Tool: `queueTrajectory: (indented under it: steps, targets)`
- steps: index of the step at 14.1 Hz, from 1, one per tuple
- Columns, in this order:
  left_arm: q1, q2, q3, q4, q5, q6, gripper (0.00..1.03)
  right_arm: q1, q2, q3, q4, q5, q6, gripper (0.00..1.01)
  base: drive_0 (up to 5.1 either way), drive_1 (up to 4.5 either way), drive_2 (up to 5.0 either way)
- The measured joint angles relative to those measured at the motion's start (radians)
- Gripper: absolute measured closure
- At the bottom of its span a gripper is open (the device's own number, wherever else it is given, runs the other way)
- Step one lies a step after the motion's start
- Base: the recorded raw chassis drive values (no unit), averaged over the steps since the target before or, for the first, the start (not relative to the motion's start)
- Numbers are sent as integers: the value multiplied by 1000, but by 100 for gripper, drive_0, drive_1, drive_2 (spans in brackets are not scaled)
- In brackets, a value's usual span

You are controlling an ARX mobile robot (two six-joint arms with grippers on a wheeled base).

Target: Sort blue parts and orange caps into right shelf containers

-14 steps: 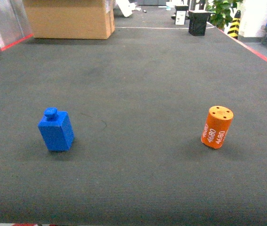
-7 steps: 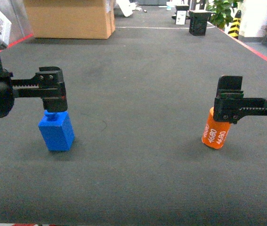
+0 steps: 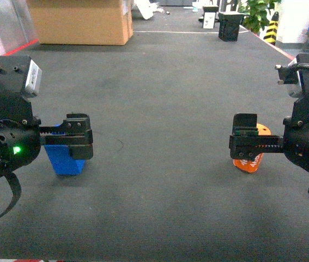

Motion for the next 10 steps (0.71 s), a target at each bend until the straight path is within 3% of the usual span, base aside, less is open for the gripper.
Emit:
queueTrajectory:
  steps: [10]
  targets:
    - [9,104,0,22,3,-3,5,0,103,30,10,0,23,3,0,0,0]
